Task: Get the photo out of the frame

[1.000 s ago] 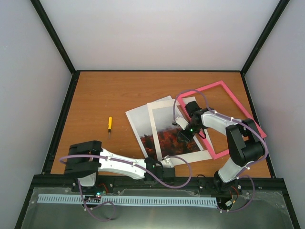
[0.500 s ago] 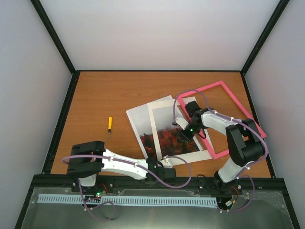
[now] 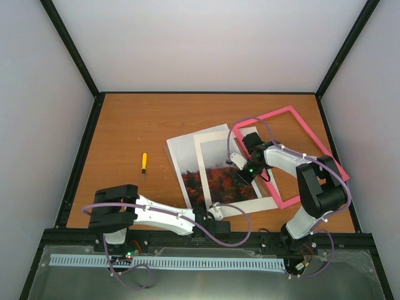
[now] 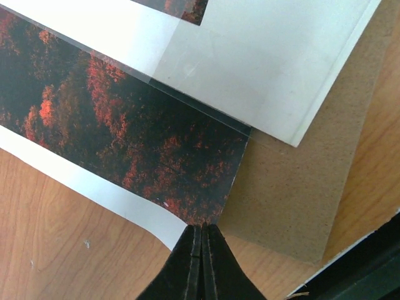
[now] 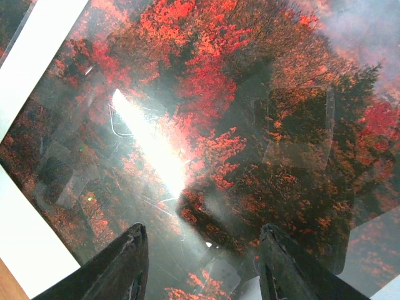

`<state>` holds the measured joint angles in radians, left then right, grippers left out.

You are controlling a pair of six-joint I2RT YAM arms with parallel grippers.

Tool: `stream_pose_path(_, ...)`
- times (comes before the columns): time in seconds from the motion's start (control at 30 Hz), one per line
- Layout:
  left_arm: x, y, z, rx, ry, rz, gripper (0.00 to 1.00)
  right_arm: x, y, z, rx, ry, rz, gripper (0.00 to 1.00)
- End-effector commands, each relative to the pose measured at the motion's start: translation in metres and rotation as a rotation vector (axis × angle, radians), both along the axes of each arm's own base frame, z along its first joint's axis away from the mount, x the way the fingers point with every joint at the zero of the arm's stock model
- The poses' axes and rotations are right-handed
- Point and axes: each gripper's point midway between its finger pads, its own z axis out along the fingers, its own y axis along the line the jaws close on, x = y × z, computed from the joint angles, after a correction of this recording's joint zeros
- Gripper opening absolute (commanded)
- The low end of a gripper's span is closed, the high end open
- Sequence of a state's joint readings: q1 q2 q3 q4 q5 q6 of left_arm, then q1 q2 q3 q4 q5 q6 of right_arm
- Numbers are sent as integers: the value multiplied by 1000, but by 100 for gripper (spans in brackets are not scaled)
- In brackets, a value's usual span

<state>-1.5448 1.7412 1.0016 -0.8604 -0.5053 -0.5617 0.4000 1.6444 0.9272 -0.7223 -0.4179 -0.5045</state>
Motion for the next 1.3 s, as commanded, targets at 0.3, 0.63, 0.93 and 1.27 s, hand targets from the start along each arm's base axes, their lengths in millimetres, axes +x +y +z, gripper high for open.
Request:
stream_pose_path(0.3,13,3,28,-48,-67,26,13,-6,-1,-3,-8,14,8,49)
stream_pose_path(0.63,48,46,89,-470,-19,693,73,-6,-1,-5,-11,23,11,49)
stream_pose_path(0.93,51,50,87,-1070,275,906,69,-6,0,-4,-7,22,18,49)
stream_pose_path(1.27,57,44,63,-1165,357,971,70,-8,-1,-5,-12,30,19,49)
